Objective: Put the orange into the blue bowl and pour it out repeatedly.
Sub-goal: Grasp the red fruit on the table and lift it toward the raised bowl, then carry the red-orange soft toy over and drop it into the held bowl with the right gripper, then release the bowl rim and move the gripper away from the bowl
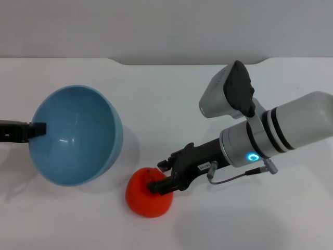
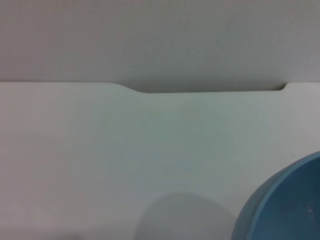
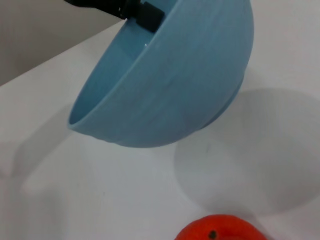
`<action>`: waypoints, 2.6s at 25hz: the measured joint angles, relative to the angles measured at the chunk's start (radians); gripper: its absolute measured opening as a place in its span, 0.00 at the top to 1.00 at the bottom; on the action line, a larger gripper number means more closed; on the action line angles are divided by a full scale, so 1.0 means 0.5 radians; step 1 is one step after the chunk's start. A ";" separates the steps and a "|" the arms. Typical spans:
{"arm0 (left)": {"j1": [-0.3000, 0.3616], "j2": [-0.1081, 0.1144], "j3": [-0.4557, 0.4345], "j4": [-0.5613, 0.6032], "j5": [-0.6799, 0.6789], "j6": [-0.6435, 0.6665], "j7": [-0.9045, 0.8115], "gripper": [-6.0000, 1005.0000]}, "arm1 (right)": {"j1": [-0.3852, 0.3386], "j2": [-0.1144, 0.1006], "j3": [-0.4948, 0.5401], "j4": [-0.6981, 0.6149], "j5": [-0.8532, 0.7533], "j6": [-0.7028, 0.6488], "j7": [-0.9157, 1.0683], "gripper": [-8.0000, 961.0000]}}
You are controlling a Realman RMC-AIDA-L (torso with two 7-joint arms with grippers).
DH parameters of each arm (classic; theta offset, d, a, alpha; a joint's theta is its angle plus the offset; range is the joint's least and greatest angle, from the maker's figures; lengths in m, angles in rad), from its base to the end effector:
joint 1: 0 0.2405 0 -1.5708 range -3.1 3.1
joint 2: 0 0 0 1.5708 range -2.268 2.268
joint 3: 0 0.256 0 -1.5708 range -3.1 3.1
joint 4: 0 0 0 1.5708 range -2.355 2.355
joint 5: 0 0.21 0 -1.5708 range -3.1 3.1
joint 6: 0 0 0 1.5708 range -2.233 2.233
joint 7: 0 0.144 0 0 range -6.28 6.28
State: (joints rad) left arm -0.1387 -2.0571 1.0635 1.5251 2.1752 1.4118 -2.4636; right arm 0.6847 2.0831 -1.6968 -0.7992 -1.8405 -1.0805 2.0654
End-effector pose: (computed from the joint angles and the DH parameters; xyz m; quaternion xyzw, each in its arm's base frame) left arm -0.2727 0.2974 0.0861 -0.8275 -0.4831 -0.0828 0.2739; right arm 0.1651 0.3397 -0.1169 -0.9687 0.2459 0.0237 0.0230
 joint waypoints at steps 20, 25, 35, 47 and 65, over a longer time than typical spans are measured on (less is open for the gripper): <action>-0.021 0.002 0.002 -0.023 0.012 -0.002 0.000 1.00 | -0.063 -0.019 -0.146 -0.037 0.095 0.152 -0.020 0.65; -0.040 0.003 0.002 -0.048 0.021 -0.005 0.002 1.00 | -0.234 -0.031 0.187 -0.191 0.085 -0.035 -0.126 0.76; -0.337 -0.001 0.292 -0.310 0.224 -0.031 -0.009 1.00 | -0.673 -0.022 0.940 -0.863 0.083 -0.532 -0.288 0.87; -0.838 -0.017 0.892 -0.513 0.483 -0.081 -0.355 1.00 | -0.567 -0.027 0.808 -1.189 -0.034 -0.883 -0.299 0.96; -0.940 -0.024 0.982 -0.491 0.463 -0.085 -0.419 1.00 | -0.412 -0.022 0.575 -1.145 -0.346 -0.787 -0.074 0.72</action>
State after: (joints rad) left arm -0.6086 -2.0692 1.5546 1.2797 2.4065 1.3693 -2.6731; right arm 0.4787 2.0720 -1.4095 -1.3719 -2.0135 -1.4739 2.0282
